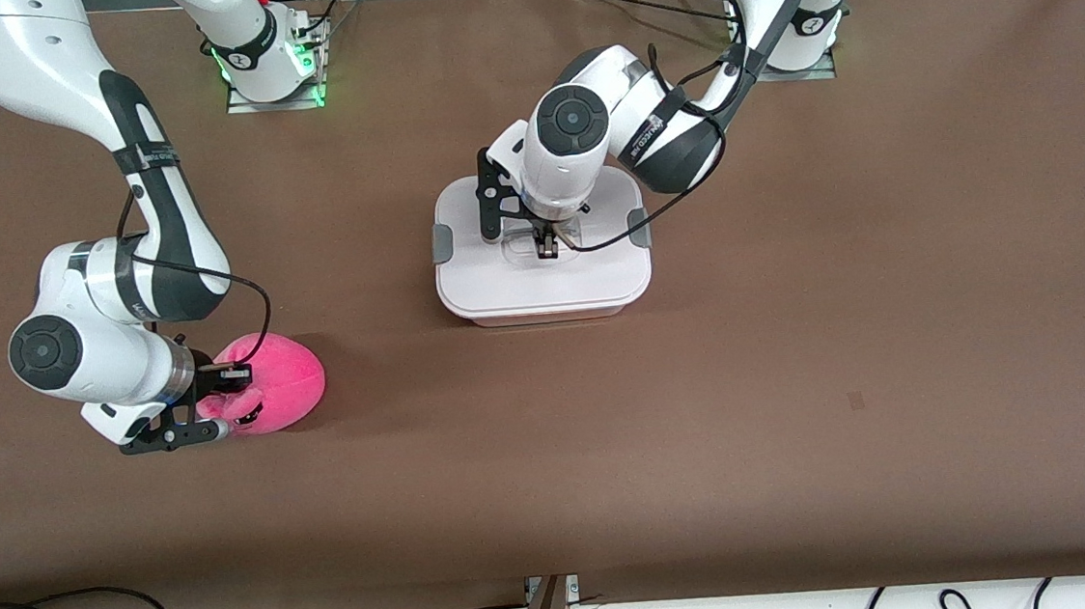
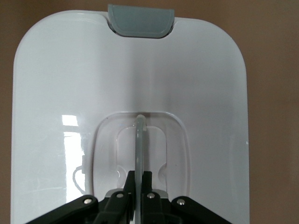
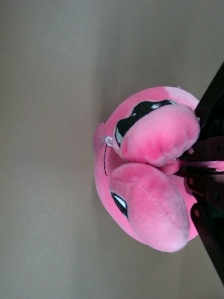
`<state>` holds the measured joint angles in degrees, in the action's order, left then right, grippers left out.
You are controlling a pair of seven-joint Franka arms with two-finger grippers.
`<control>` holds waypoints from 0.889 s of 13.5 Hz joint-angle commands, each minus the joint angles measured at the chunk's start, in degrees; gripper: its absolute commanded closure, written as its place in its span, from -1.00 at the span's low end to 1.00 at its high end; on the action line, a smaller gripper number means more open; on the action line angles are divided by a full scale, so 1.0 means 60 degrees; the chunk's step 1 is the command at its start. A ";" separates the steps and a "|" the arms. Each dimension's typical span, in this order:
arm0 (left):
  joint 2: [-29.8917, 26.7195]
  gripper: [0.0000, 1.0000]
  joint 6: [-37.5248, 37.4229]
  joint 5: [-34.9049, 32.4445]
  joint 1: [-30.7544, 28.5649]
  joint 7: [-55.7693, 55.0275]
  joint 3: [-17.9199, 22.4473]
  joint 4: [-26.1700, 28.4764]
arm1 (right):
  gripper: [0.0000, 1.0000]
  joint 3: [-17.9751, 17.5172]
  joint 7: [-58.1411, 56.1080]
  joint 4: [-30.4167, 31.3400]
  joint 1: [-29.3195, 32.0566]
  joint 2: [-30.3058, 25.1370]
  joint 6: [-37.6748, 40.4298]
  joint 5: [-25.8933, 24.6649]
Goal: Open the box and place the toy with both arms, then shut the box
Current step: 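Lift the white lid off with the left gripper while the right gripper lifts the toy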
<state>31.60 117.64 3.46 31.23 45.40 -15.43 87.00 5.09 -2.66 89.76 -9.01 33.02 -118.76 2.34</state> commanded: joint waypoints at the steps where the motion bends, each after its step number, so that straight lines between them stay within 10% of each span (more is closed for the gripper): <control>1: -0.0650 1.00 -0.0897 0.0301 -0.0225 0.0271 -0.0080 -0.0042 | 1.00 -0.0013 -0.0332 -0.0091 0.0052 -0.0288 0.0062 0.0153; 12: -0.2161 1.00 -0.8103 0.0057 -0.3430 0.1938 0.0067 -0.0965 | 1.00 -0.0714 -0.4209 -0.3079 -0.0972 -0.0406 0.4075 0.0050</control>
<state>18.43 74.01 5.60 13.65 53.03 -14.83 82.68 2.61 -21.25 73.59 -13.33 30.18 -96.27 2.55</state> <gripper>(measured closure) 0.930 0.934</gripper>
